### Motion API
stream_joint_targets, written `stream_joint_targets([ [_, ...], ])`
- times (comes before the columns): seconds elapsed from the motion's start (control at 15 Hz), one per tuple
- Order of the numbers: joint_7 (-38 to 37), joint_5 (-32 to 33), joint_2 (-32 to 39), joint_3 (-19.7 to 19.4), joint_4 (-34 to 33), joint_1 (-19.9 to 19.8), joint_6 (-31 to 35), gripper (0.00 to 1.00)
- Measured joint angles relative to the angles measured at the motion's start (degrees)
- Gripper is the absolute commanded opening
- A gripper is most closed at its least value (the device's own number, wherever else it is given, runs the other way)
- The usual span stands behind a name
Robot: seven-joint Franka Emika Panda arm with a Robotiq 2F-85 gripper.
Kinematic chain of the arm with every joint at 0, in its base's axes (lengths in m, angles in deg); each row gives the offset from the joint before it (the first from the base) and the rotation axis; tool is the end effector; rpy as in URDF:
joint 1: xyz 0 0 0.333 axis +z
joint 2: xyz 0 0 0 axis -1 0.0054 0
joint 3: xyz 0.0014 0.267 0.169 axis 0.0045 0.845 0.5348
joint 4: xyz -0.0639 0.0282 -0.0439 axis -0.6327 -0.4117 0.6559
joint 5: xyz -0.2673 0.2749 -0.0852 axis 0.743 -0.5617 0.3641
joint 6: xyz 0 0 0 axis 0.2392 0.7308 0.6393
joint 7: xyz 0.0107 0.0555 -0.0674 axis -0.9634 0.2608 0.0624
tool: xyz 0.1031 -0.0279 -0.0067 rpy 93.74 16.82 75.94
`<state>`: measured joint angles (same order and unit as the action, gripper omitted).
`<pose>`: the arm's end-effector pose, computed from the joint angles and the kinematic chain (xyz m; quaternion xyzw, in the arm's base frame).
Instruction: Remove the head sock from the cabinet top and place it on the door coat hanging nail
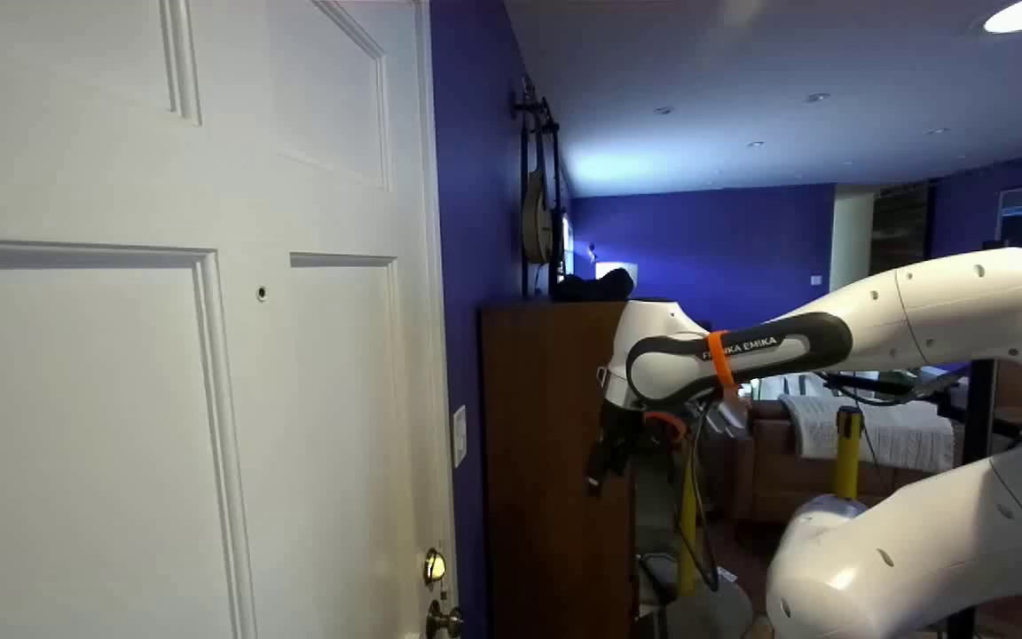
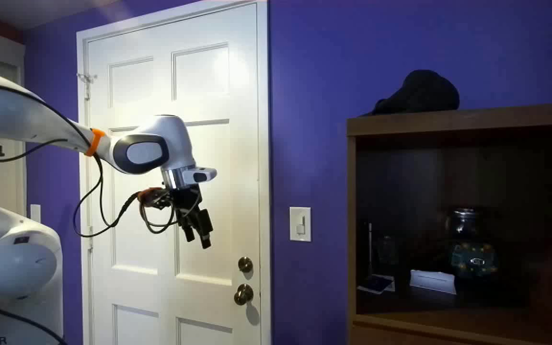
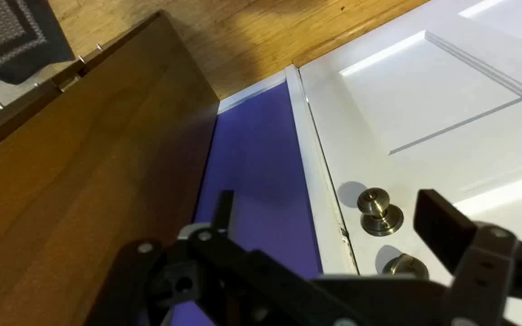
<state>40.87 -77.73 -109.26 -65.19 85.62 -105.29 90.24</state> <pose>0.2676 -0.1594 0.4656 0.9845 -0.1196 0.1264 0.0208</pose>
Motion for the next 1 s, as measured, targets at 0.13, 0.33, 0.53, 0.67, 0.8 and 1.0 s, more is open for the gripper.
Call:
stream_joint_targets([
  [0.13, 0.0, 0.0, 0.2, 0.0, 0.17, 0.0, -0.01, 1.0],
  [0.33, 0.0, 0.0, 0.29, 0.0, 0.18, 0.01, -0.01, 1.0],
  [0.53, 0.0, 0.0, 0.29, 0.0, 0.18, 0.01, -0.01, 1.0],
  [0.67, 0.52, 0.08, 0.37, 0.01, -0.93, 0.0, 0.1, 1.0],
  [0.8, 3.16, 1.12, 0.8, -0.18, -3.81, -0.01, 0.48, 1.0],
  [1.0, 9.77, 4.88, 2.49, -1.2, -10.19, 0.09, 0.75, 1.0],
])
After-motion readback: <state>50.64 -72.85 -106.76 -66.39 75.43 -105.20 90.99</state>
